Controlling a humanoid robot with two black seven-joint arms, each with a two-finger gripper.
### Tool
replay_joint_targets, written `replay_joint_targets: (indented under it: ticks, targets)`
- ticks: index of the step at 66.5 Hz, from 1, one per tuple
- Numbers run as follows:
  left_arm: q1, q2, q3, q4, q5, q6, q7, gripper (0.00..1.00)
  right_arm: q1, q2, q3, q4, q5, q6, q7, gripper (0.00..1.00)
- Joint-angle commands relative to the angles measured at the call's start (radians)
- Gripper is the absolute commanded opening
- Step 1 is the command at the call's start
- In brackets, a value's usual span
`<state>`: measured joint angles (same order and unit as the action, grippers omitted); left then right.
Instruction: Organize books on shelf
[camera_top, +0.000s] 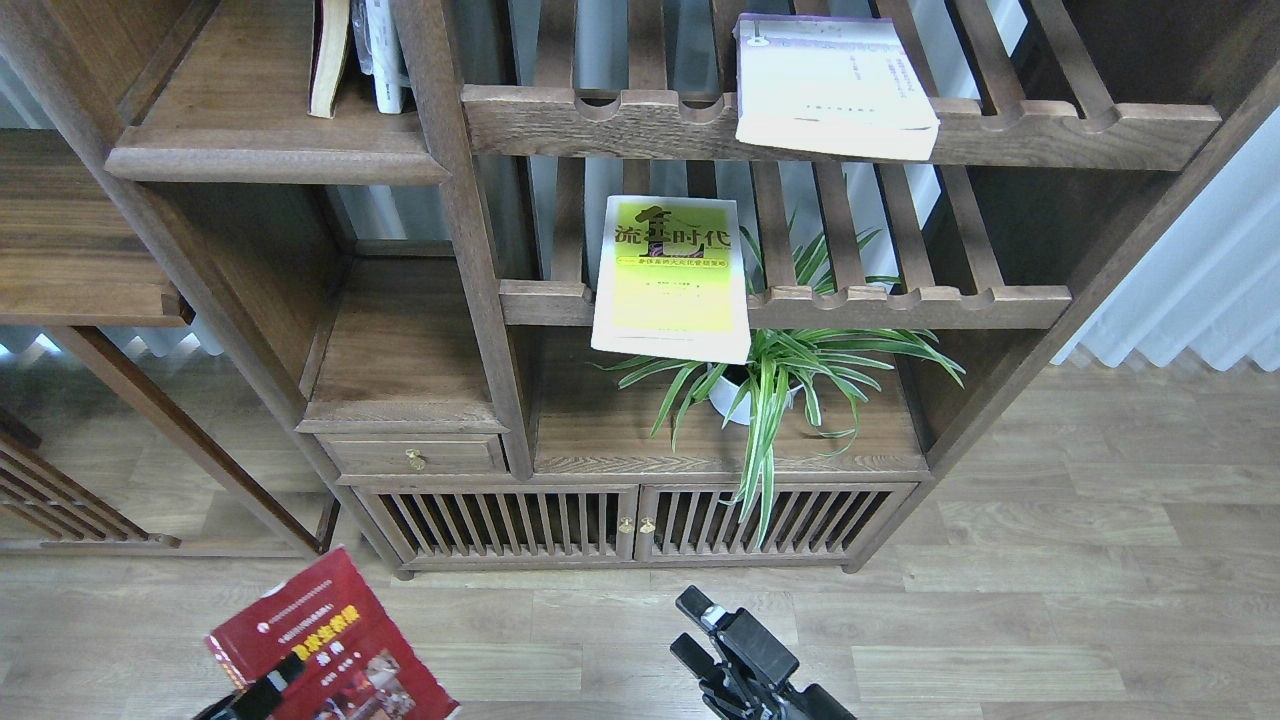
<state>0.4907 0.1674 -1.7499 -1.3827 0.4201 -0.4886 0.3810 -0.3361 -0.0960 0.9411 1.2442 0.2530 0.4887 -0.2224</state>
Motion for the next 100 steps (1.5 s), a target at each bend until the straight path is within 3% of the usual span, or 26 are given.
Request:
replay_joint_targets:
  ticks: [1, 14, 39, 82, 92, 100]
  targets:
    - [0.002, -0.035, -0.082, -0.001, -0.001, 0.000, 0.010, 0.05, 0.011, 0.013, -0.004, -0.008, -0.001, 0.000, -0.002, 0.98]
    - [0.040, -0.114, -0.224, 0.001, -0.012, 0.000, 0.010, 0.04, 0.017, 0.019, -0.013, -0.020, -0.001, 0.000, -0.003, 0.98]
    - [-0.021, -0.095, -0.402, 0.001, -0.208, 0.000, 0.009, 0.05, 0.014, 0.025, -0.047, -0.037, -0.003, 0.000, -0.005, 0.98]
    - [-0.129, 0.139, -0.432, 0.002, -0.366, 0.000, 0.006, 0.05, 0.015, 0.012, -0.123, -0.080, -0.018, 0.000, -0.003, 0.98]
    - [-0.135, 0.224, -0.432, 0.002, -0.422, 0.000, 0.004, 0.05, 0.032, 0.005, -0.157, -0.083, -0.018, 0.000, -0.003, 0.98]
    - [-0.205, 0.317, -0.432, 0.002, -0.434, 0.000, 0.006, 0.05, 0.060, 0.016, -0.157, -0.112, -0.018, 0.000, -0.003, 0.98]
